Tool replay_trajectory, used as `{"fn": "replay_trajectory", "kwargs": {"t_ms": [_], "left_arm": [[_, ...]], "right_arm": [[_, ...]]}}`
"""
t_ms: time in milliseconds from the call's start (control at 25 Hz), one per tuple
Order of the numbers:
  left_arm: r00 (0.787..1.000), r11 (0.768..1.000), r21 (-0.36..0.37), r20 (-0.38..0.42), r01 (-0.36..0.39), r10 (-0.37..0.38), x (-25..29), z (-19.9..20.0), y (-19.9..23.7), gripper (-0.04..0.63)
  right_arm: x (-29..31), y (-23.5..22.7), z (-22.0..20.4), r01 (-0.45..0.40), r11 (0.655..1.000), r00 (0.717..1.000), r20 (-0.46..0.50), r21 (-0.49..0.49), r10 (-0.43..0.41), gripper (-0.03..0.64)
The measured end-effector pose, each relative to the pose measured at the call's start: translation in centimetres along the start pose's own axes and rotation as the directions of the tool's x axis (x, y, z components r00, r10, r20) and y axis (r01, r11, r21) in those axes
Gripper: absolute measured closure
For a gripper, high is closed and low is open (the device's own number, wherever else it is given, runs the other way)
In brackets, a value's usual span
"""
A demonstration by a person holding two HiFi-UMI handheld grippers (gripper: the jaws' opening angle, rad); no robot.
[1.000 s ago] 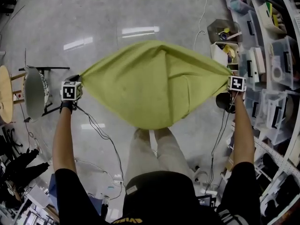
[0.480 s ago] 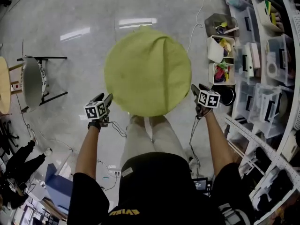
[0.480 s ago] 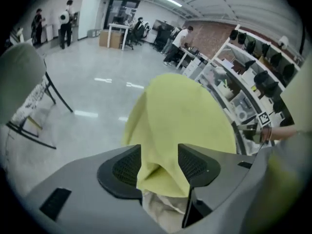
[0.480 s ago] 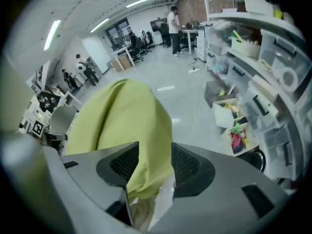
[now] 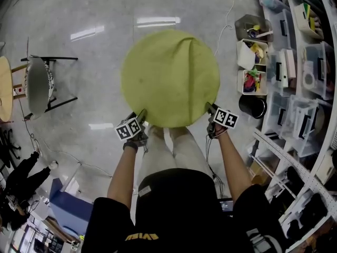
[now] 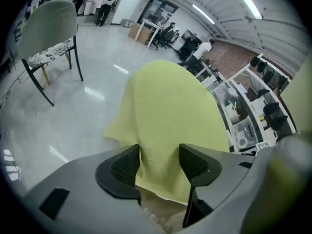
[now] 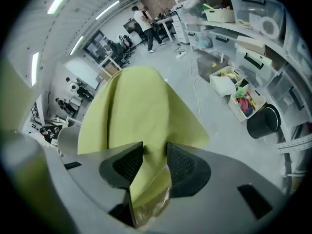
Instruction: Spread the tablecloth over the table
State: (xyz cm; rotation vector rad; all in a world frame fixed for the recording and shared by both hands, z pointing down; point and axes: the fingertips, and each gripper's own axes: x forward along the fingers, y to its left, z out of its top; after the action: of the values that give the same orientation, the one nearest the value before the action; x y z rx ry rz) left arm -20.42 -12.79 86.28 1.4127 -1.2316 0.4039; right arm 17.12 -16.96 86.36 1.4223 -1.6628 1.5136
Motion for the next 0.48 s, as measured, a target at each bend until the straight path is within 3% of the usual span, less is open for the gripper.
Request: {"fn": "replay_trajectory", "kwargs": {"t_ms": [280,480], "left_arm": [[1.0,1.0,-0.006,-0.001,0.004,-0.004,-0.5,0.0,0.3,0.37],[1.0,1.0,-0.018,-0.006,0.006,-0.006,-1.5,0.3,1.2,0.446]], "right_arm": [[-0.3,-0.3,-0.2,-0.01,0.999,1.0,0.004,0.032,0.01,0.503],[-1.4,-0.9,-0.5,-0.002,1.0,1.0,-0.001,0.017,0.002,0.614]]}}
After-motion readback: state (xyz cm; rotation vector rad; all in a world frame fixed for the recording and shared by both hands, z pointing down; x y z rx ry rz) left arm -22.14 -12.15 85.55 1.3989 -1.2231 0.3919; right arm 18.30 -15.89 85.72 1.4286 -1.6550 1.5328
